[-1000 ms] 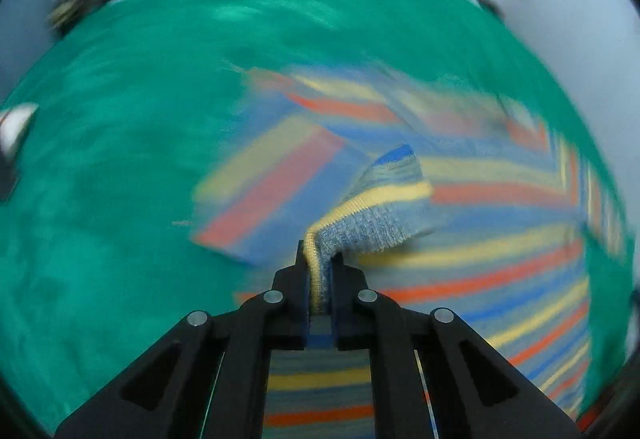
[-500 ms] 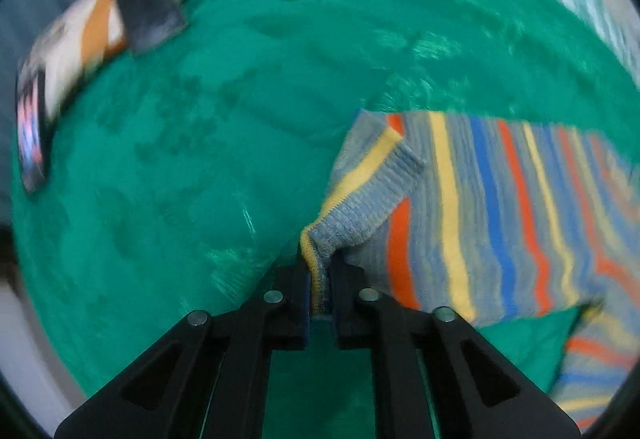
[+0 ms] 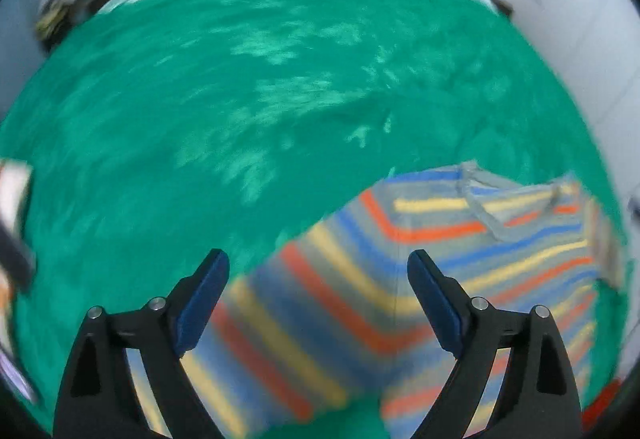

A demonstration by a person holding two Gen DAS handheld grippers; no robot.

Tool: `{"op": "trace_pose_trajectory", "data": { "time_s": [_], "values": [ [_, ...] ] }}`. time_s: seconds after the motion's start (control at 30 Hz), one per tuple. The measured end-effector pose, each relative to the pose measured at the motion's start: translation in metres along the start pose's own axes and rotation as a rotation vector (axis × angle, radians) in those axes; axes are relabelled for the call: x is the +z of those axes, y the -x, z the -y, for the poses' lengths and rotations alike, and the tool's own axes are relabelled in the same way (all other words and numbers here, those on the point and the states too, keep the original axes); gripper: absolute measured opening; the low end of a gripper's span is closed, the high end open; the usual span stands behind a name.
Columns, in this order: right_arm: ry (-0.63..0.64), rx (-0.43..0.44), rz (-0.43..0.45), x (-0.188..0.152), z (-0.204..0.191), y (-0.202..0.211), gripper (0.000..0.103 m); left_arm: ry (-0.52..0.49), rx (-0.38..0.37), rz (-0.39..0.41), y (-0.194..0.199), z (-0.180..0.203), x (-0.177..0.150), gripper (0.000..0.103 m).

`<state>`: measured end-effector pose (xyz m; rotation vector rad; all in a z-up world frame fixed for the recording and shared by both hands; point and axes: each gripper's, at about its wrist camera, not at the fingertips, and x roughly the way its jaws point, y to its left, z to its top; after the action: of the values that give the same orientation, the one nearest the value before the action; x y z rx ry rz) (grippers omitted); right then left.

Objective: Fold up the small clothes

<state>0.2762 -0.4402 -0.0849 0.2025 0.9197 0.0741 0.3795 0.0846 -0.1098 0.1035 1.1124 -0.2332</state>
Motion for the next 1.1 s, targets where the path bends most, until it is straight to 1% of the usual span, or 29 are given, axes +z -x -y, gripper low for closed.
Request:
{"op": "trace_pose_trajectory", "data": {
  "time_s": [0.03,0.07,0.1,0.13,0.2,0.23,0.27,0.33,0.37,0.43,0.5,0.53,0.57,0.6,0.63,0.67,0.73,0.77,0.8,0.83,0.87,0.9,0.93,0.97,1.03,1.1],
  "values": [
    [0.008,0.026,-0.033,0.019,-0.003,-0.017,0.087,-0.042,0.026,-0.011,-0.016,0.012,0.012,0.092],
    [0.026,0.033,-0.056,0.032,-0.006,-0.03,0.087,-0.076,0.035,-0.018,-0.03,0.022,0.023,0.092],
    [0.051,0.037,-0.079,0.043,-0.01,-0.043,0.087,-0.093,0.032,-0.022,-0.035,0.028,0.029,0.092],
    [0.089,0.044,-0.112,0.056,-0.015,-0.06,0.087,-0.127,0.011,-0.033,-0.047,0.037,0.036,0.092],
    [0.142,0.069,-0.175,0.07,-0.023,-0.089,0.087,-0.179,0.012,-0.038,-0.055,0.048,0.046,0.092],
    [0.167,0.1,-0.216,0.075,-0.028,-0.107,0.086,-0.219,0.026,-0.043,-0.062,0.048,0.053,0.092],
    [0.183,0.113,-0.238,0.076,-0.03,-0.118,0.08,-0.257,0.047,-0.051,-0.071,0.052,0.055,0.092],
    [0.205,0.139,-0.317,0.073,-0.035,-0.15,0.077,-0.313,0.079,-0.077,-0.085,0.058,0.055,0.092],
    [0.215,0.141,-0.348,0.071,-0.035,-0.161,0.072,-0.331,0.083,-0.083,-0.088,0.06,0.054,0.094],
    [0.269,0.145,-0.448,0.057,-0.044,-0.187,0.07,-0.347,0.067,-0.08,-0.092,0.062,0.053,0.096],
    [0.344,0.145,-0.472,0.05,-0.055,-0.19,0.07,-0.339,0.051,-0.086,-0.09,0.059,0.052,0.096],
    [0.364,0.171,-0.486,0.049,-0.061,-0.188,0.061,-0.33,0.039,-0.096,-0.092,0.058,0.051,0.094],
    [0.378,0.187,-0.493,0.049,-0.064,-0.185,0.032,-0.326,0.018,-0.101,-0.092,0.059,0.049,0.084],
    [0.413,0.186,-0.496,0.047,-0.071,-0.18,0.013,-0.337,-0.009,-0.098,-0.089,0.061,0.047,0.061],
    [0.447,0.178,-0.49,0.044,-0.077,-0.176,0.01,-0.358,-0.027,-0.09,-0.084,0.067,0.043,0.044],
    [0.495,0.167,-0.482,0.04,-0.087,-0.17,0.009,-0.405,-0.028,-0.074,-0.076,0.078,0.035,0.004],
    [0.601,0.133,-0.439,0.028,-0.108,-0.156,0.009,-0.493,0.087,0.004,-0.064,0.099,0.018,0.004],
    [0.675,0.094,-0.378,0.019,-0.12,-0.144,0.009,-0.53,0.15,0.069,-0.055,0.107,0.007,0.004],
    [0.738,0.055,-0.317,0.008,-0.13,-0.133,0.01,-0.532,0.174,0.097,-0.051,0.11,0.0,0.004],
    [0.754,0.071,-0.295,-0.001,-0.134,-0.125,0.012,-0.521,0.191,0.127,-0.046,0.11,-0.009,0.004],
    [0.742,0.094,-0.298,-0.006,-0.133,-0.123,0.014,-0.509,0.196,0.138,-0.044,0.109,-0.015,0.004],
    [0.715,0.12,-0.321,-0.011,-0.13,-0.122,0.017,-0.494,0.212,0.158,-0.042,0.106,-0.023,0.004],
    [0.68,0.149,-0.356,-0.014,-0.124,-0.124,0.023,-0.486,0.219,0.167,-0.041,0.104,-0.029,0.004],
    [0.647,0.181,-0.38,-0.016,-0.12,-0.126,0.027,-0.476,0.223,0.176,-0.041,0.102,-0.035,0.004],
    [0.587,0.226,-0.381,-0.011,-0.11,-0.125,0.027,-0.467,0.223,0.191,-0.038,0.1,-0.042,0.004],
    [0.481,0.305,-0.388,0.001,-0.099,-0.126,0.028,-0.471,0.226,0.197,-0.04,0.101,-0.045,0.004]
  ]
}}
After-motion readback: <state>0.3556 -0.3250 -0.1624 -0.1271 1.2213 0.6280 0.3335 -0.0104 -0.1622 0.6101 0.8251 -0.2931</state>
